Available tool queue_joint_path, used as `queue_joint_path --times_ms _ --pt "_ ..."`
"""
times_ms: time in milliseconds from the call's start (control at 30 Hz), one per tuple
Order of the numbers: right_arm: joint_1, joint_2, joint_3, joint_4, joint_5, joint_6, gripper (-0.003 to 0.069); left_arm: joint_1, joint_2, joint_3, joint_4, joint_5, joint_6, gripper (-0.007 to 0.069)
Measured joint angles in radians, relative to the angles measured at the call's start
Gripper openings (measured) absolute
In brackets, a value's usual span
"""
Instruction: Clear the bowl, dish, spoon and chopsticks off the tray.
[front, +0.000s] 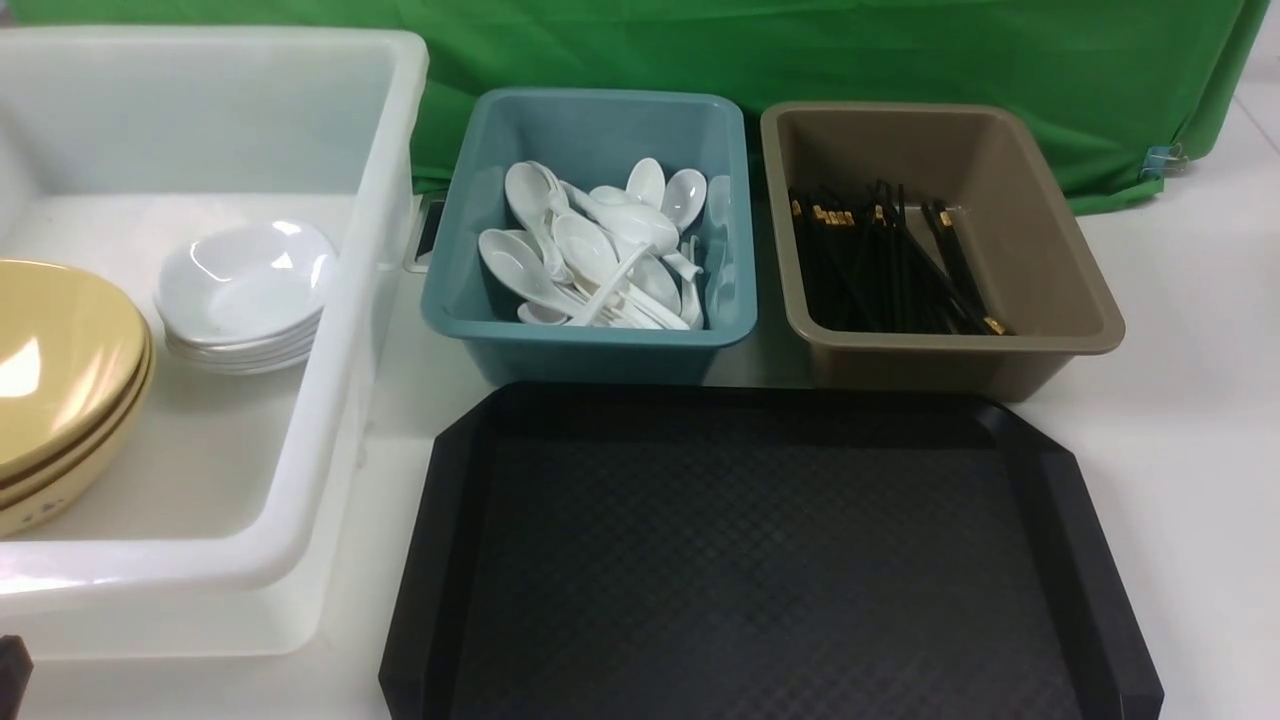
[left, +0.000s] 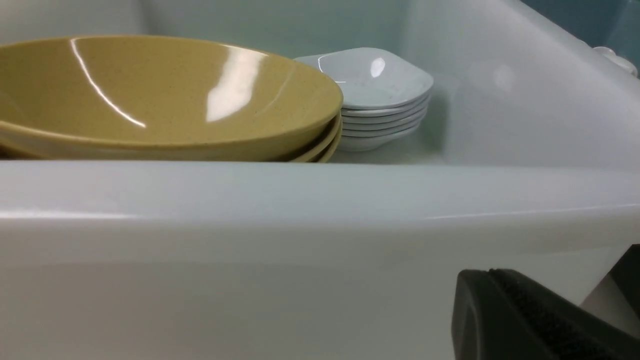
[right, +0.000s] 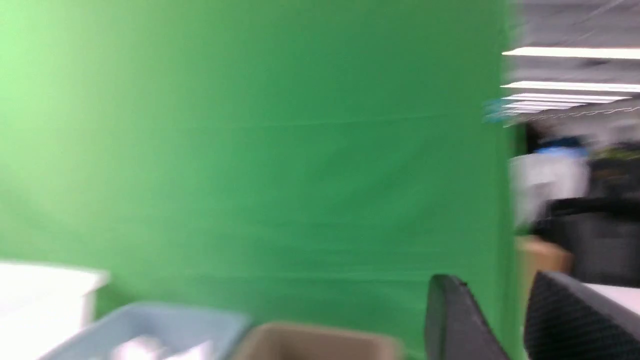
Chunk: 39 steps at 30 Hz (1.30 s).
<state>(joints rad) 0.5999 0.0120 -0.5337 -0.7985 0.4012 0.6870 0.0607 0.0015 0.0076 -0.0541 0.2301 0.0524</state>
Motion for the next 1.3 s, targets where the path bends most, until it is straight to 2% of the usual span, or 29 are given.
queue_joint_path --times_ms 33,100,133,200,267,567,767,800,833,867,933,1067,1300 --pt "0.001 0.0 0.0 0.051 -0.006 -0.048 0.0215 0.0 0.0 0.0 0.001 0.0 0.0 0.0001" --pt "0.011 0.008 0.011 0.409 -0.119 -0.396 0.0218 0.0 0.0 0.0 0.004 -0.002 0.0 0.0001" --pt "0.014 0.013 0.021 0.535 -0.169 -0.513 0.022 0.0 0.0 0.0 0.005 -0.003 0.0 0.0001" --pt "0.016 0.025 0.04 0.683 -0.246 -0.634 0.0224 0.0 0.0 0.0 0.005 -0.003 0.0 0.0001" --pt "0.016 0.042 0.057 0.775 -0.294 -0.687 0.023 0.0 0.0 0.0 0.005 -0.004 0.0 0.0001" --pt "-0.004 0.089 0.135 0.832 -0.333 -0.788 0.0237 0.0 -0.001 0.0 0.007 -0.004 0.0 0.0001" --pt "-0.319 0.087 0.317 0.832 -0.328 -0.883 0.0242 0.0 -0.002 0.0 0.008 -0.004 0.0 0.0001" --pt "-0.418 0.08 0.395 0.832 -0.325 -0.891 0.0242 0.0 -0.002 0.0 0.012 -0.004 0.0 0.0001" --pt "-0.429 0.079 0.405 0.832 -0.325 -0.891 0.0242 0.0 -0.002 0.0 0.015 -0.004 0.0 0.0001" --pt "-0.501 0.064 0.476 0.832 -0.317 -0.891 0.0242 0.0 -0.002 0.0 0.022 -0.004 0.0 0.0001" --pt "-0.582 0.019 0.53 0.832 -0.224 -0.891 0.0242 0.0 -0.002 0.0 0.023 -0.004 0.0 0.0001" --pt "-0.621 -0.009 0.541 0.832 -0.164 -0.902 0.0242 0.0 -0.003 0.0 0.027 -0.007 0.0 0.0001" --pt "-0.622 -0.01 0.541 0.831 -0.154 -0.876 0.0241 0.0 -0.003 0.0 0.031 -0.007 0.0 0.0001"
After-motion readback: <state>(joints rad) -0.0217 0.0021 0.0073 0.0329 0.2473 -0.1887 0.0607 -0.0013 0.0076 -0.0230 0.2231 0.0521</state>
